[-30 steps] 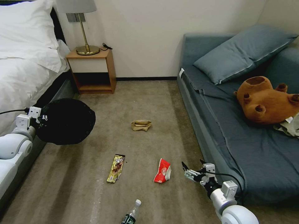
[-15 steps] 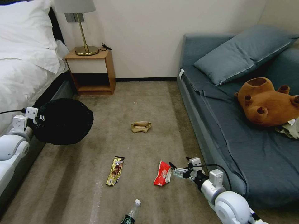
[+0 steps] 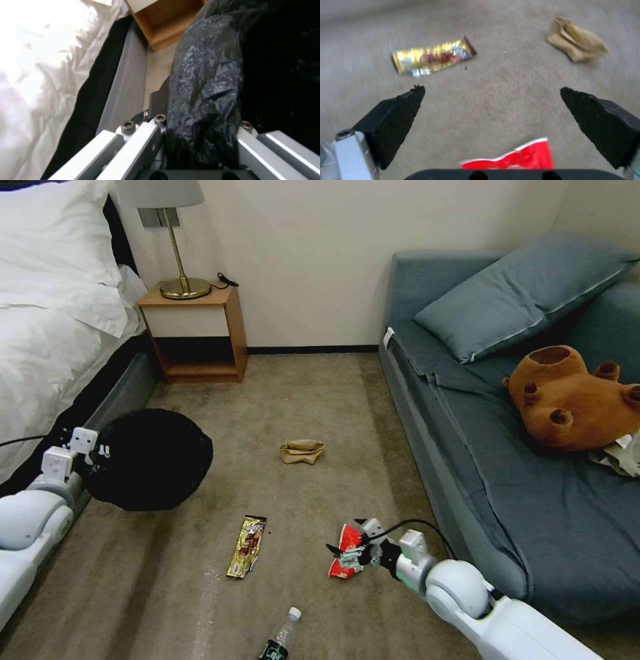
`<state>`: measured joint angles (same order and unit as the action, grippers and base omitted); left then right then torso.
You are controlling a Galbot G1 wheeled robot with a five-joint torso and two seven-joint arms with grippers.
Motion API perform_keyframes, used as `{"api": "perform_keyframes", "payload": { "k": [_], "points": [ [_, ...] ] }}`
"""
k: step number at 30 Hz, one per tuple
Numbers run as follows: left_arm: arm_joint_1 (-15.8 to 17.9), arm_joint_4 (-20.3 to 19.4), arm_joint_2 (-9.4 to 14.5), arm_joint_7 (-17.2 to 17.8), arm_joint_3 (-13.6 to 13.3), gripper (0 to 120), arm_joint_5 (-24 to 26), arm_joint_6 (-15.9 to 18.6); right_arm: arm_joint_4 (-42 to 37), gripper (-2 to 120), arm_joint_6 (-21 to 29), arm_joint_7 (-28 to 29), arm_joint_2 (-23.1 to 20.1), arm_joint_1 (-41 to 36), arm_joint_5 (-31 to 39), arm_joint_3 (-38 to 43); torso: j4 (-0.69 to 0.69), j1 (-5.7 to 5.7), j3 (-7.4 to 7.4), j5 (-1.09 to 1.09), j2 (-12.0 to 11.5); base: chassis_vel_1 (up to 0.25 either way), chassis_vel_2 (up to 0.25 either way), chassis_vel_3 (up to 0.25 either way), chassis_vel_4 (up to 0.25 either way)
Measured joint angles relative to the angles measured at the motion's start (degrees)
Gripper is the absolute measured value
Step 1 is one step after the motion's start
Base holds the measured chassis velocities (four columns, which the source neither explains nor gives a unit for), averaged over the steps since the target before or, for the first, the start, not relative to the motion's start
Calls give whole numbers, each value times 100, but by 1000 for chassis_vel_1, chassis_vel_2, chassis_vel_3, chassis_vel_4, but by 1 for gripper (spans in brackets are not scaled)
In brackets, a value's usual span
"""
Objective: Pick up the trash bin, then pick up the garbage on the floor and place it into the trash bin.
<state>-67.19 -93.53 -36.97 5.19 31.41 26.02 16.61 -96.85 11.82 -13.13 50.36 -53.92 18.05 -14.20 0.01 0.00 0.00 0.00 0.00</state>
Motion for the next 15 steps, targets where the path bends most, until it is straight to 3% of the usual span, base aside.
{"api": "perform_keyframes", "payload": {
  "k": [1, 5, 6, 8, 9, 11, 12, 14, 15],
  "points": [
    [0, 0, 0, 0, 0, 3, 0, 0, 0, 100, 0, 0, 0, 0, 0, 0, 0, 0, 0, 0, 0, 0, 0, 0, 0],
    [-112, -100, 3, 2, 24, 3, -47, 16, 458, 100, -665, -630, 107, 508, -1393, -417, -2, 0, 0, 0, 0, 0, 0, 0, 0],
    [-112, -100, 3, 2, 24, 3, -47, 16, 458, 100, -665, -630, 107, 508, -1393, -417, -2, 0, 0, 0, 0, 0, 0, 0, 0],
    [-115, -87, 7, -7, 109, 3, -31, 82, 686, 100, -1339, -1031, 321, 765, -2768, -449, -2, 0, 0, 0, 0, 0, 0, 0, 0],
    [-115, -87, 7, -7, 109, 3, -31, 82, 686, 100, -1339, -1031, 321, 765, -2768, -449, -2, 0, 0, 0, 0, 0, 0, 0, 0],
    [-79, 3, -3, -2, 175, 3, -11, 122, 872, 100, -1915, -1306, 573, 869, -3947, -388, 0, 0, 0, 0, 0, 0, 0, 0, 0],
    [-79, 3, -3, -2, 175, 3, -11, 122, 872, 100, -1915, -1306, 573, 869, -3947, -388, 0, 0, 0, 0, 0, 0, 0, 0, 0],
    [-76, 47, -9, 1, 240, 3, 14, 138, 1038, 100, -2434, -1709, 876, 900, -4902, -324, -1, 0, 0, 0, 0, 0, 0, 0, 0],
    [-76, 47, -9, 1, 240, 3, 14, 138, 1038, 100, -2434, -1709, 876, 900, -4902, -324, -1, 0, 0, 0, 0, 0, 0, 0, 0]
  ]
}}
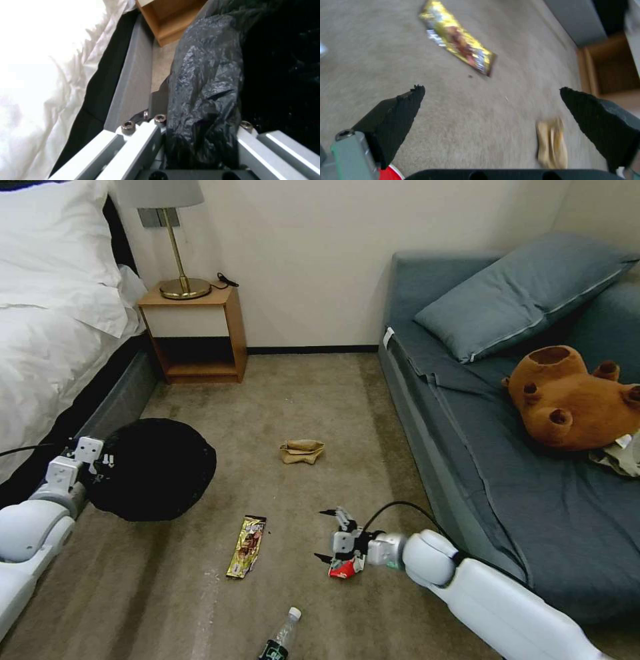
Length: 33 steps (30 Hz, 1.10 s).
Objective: Pick up the trash bin, then pick up the garbage on the floor and place it into the trash bin.
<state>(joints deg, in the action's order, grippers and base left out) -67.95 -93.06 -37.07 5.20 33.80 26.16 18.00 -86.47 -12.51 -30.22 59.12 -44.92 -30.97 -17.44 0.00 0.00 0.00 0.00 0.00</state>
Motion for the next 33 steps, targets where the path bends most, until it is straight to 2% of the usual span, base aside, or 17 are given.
{"api": "perform_keyframes", "payload": {
  "k": [2, 3, 4, 5, 6, 7, 9, 10, 12, 13, 15, 17, 18, 24, 33],
  "points": [
    [-3, 15, -1, 5, 42, 3, 27, 36, 204, 100, -543, -541, 328, 4, -517, 72, -2, 0, 0, -2, 0, 0, 0, 0, 0],
    [-3, 15, -1, 5, 42, 3, 27, 36, 204, 100, -543, -541, 328, 4, -517, 72, -2, 0, 0, -2, 0, 0, 0, 0, 0],
    [-1, 11, -2, 47, 54, 3, 89, 96, 352, 100, -955, -925, 620, 28, -764, 133, -1, 0, 0, 0, 0, 0, 0, 0, 0],
    [-1, 11, -2, 47, 54, 3, 89, 96, 352, 100, -955, -925, 620, 28, -764, 133, -1, 0, 0, 0, 0, 0, 0, 0, 0],
    [5, -30, -3, 118, 66, 3, 205, 186, 451, 100, -1315, -1306, 879, 69, -920, 159, 1, 0, 0, 0, 0, 0, 0, 0, 0],
    [5, -30, -3, 118, 66, 3, 205, 186, 451, 100, -1315, -1306, 879, 69, -920, 159, 1, 0, 0, 0, 0, 0, 0, 0, 0],
    [25, -185, -3, 353, 97, 3, 563, 500, 522, 100, -1602, -1768, 1143, 158, -961, 22, 2, 0, 0, 0, 0, 0, 0, 0, 0],
    [25, -185, -3, 353, 97, 3, 563, 500, 522, 100, -1602, -1768, 1143, 158, -961, 22, 2, 0, 0, 0, 0, 0, 0, 0, 0],
    [107, -269, -23, 627, 98, 3, 880, 796, 522, 100, -1784, -2014, 1262, 177, -1131, -53, 0, 0, 0, -2, 0, 0, 0, 0, 0],
    [107, -269, -23, 627, 98, 3, 880, 796, 522, 100, -1784, -2014, 1262, 177, -1131, -53, 0, 0, 0, -2, 0, 0, 0, 0, 0],
    [218, -371, -49, 1003, 94, 3, 1311, 1142, 511, 100, -2122, -2376, 1401, 155, -1505, -35, -1, 0, 0, 0, 0, 0, 0, 0, 0],
    [222, -381, -50, 1024, 94, 3, 1337, 1164, 507, 100, -2159, -2416, 1414, 150, -1546, -30, -1, 0, 0, 0, 0, 0, 0, 0, 0],
    [209, -477, -56, 1124, 123, 3, 1518, 1329, 487, 100, -2327, -2616, 1458, 108, -1814, 10, -1, 0, 0, -1, 0, 0, 0, 0, 0],
    [166, -519, -67, 1232, 241, 3, 1594, 1397, 558, 100, -2766, -2703, 1636, 41, -2654, 294, 1, 0, 0, -1, 0, 0, 0, 0, 0],
    [216, -500, -23, 1184, 271, 3, 1557, 1310, 872, 100, -2979, -2606, 1791, -331, -3178, 454, -2, 0, 0, 0, 0, 0, 0, 0, 0]
  ]
}}
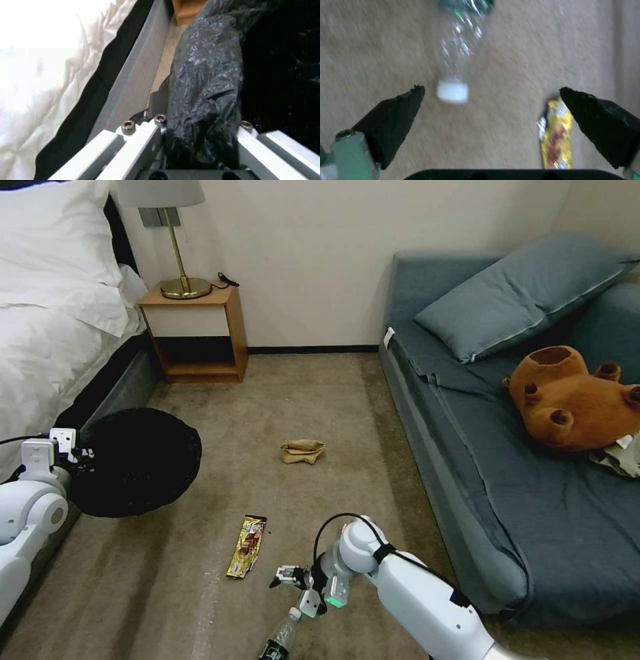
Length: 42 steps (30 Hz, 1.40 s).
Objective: Pick up the trash bin, then pick up the garbage on the floor and place it into the trash bin.
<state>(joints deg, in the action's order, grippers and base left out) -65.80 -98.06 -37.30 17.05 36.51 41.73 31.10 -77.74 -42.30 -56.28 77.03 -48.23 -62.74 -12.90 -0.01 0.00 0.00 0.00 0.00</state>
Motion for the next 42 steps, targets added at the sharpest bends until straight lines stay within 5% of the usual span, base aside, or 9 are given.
{"api": "perform_keyframes", "payload": {
  "k": [10, 24, 42],
  "points": [
    [0, -80, 52, -135, -90, 3, -111, -115, 428, 100, -202, 16, 442, -132, -548, -94, 1, 0, 0, 0, 0, 0, 0, 0, 0],
    [-328, -123, 11, -383, 240, 3, -217, -265, 1064, 99, -313, 321, 804, -82, -1226, -65, 1, 0, 0, -1, 0, 0, 0, 0, 0],
    [-372, -211, 27, -435, 265, 3, -259, -346, 1370, 50, -284, 704, 864, -85, -1682, 173, -4, 1, 2, -7, 6, 0, 0, 0, 0]
  ]
}}
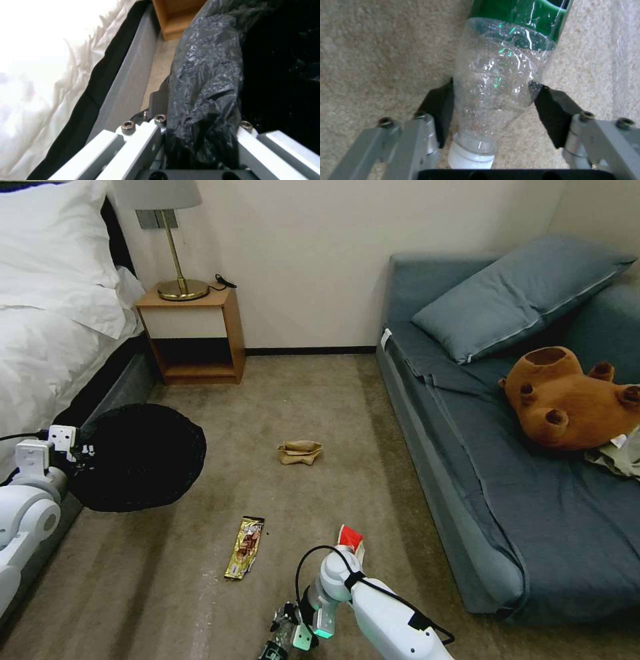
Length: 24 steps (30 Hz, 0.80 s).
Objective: Pick up the trash bin, then pick up the garbage on the floor and place it into the trash bin.
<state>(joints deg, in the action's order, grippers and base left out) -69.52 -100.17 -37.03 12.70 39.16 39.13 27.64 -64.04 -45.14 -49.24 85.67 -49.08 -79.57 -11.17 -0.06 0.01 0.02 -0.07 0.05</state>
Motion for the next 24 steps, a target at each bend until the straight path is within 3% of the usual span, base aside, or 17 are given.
{"api": "perform_keyframes", "payload": {
  "k": [6, 11, 12, 13, 15, 24],
  "points": [
    [-44, 35, 0, -55, 65, 3, -44, -79, 111, 36, 7, 55, 51, 20, -35, 16, 0, 0, -1, 0, -2, 0, 0, 0, 0],
    [-75, 38, 4, -82, 112, 3, -48, -120, 176, 26, 48, 164, 72, 101, -35, -5, 11, -1, -3, 8, -7, 0, 0, 0, 0],
    [-86, 39, 3, -89, 123, 3, -49, -132, 186, 22, 132, 252, 105, 155, -39, -24, 16, -1, -6, 29, -9, 0, 0, 0, 0],
    [-105, 37, 4, -87, 151, 3, -65, -145, 171, 19, 178, 303, 109, 251, -59, -10, 20, -1, -4, 22, -9, 44, 79, 1, 9],
    [-123, 34, 3, -87, 151, 3, -66, -147, 132, 19, 183, 332, 124, 301, -50, -9, 17, -1, -5, 11, -10, 22, 39, 0, 4],
    [-147, -102, 61, -93, 163, 3, -23, -147, -152, 19, 227, 271, 155, 573, 238, 112, 5, -1, -4, 9, -9, 0, 0, 0, 0]
  ]
}}
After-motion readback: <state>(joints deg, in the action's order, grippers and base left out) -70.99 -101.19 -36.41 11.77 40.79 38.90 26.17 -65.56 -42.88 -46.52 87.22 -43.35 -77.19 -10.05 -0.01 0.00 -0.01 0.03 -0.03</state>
